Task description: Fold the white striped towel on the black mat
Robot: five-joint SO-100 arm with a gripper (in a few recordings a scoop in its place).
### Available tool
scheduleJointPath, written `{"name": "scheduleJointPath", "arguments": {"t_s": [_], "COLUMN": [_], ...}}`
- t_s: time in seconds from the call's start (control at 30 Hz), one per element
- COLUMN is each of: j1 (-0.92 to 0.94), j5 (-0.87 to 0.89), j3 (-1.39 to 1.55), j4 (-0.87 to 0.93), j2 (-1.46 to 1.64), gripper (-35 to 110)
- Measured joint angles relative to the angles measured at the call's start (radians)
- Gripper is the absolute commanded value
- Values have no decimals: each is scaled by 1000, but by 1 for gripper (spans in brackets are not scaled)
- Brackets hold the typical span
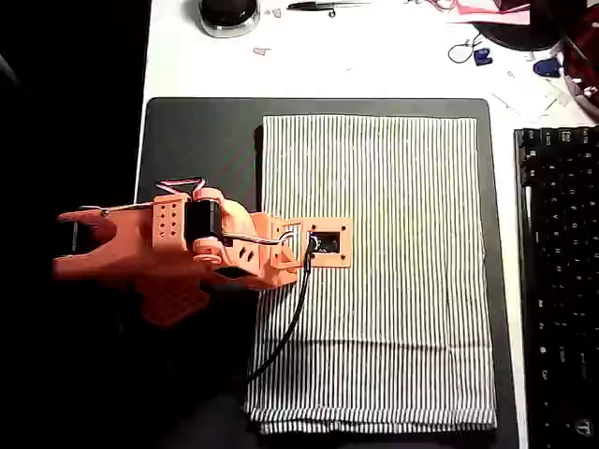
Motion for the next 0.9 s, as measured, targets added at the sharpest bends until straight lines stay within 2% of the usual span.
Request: {"name": "scheduleJointPath", "arguments": {"t_s": [0.9], "j1": [51], "j5": [60], "j3": [0], "j4": [0], "j2": [2], "gripper": [0]}}
